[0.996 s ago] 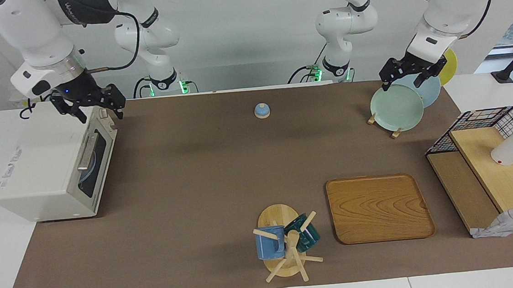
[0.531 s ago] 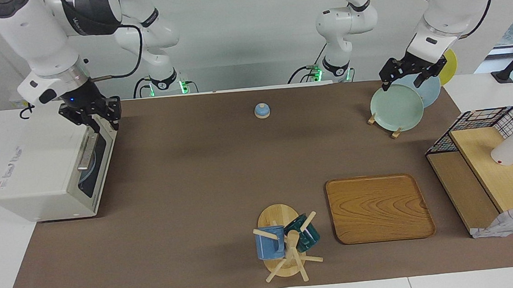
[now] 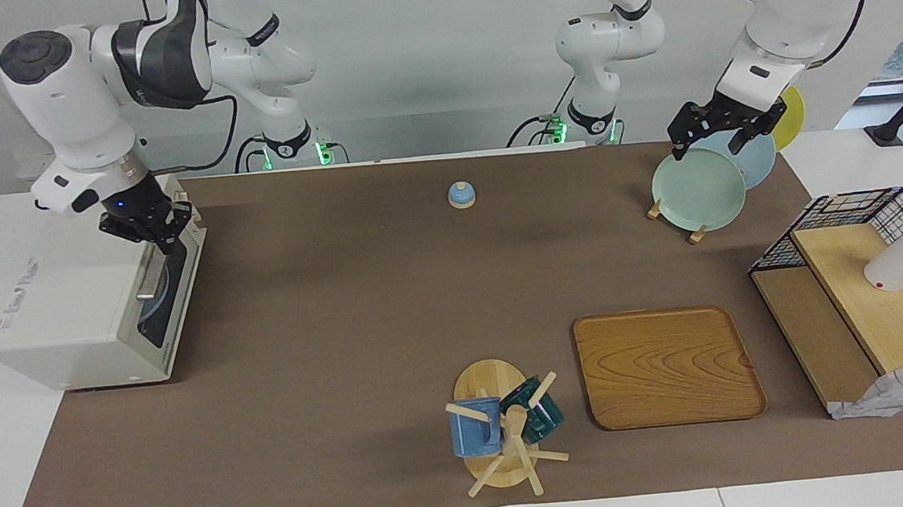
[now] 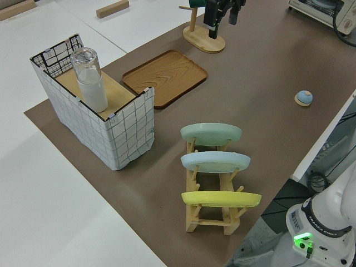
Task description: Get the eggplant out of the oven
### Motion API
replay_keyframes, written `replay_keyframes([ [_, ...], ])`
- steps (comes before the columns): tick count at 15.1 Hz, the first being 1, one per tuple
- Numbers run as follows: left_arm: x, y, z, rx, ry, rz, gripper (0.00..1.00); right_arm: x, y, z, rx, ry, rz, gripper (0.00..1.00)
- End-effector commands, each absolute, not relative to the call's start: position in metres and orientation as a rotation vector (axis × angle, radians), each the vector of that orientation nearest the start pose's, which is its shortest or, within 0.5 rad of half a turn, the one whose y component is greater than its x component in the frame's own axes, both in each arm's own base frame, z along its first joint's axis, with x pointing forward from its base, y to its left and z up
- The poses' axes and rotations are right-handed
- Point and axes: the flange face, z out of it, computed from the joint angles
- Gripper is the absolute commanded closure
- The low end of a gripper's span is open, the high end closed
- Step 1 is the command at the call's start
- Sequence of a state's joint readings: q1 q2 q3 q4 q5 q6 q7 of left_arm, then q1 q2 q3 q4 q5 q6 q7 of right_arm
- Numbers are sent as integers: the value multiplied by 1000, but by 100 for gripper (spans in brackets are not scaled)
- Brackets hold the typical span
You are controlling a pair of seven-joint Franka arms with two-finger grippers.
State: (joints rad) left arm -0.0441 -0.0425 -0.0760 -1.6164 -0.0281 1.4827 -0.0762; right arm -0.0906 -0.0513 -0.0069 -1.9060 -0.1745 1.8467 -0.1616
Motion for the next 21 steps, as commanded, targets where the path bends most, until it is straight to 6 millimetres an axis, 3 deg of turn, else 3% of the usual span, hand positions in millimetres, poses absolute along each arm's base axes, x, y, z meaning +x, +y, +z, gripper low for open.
replay_keyframes([
  [1,520,-66,621,-3164,58,136,0,536,-77,502,-3355,-144,43,100],
  [8,520,-66,621,-3164,58,134,0,528,-87,476,-3363,-158,103,100],
  [14,520,-66,621,-3164,58,136,0,524,-98,466,-3349,-275,123,100],
  [21,520,-66,621,-3164,58,134,0,529,-59,452,-3308,-353,62,100],
])
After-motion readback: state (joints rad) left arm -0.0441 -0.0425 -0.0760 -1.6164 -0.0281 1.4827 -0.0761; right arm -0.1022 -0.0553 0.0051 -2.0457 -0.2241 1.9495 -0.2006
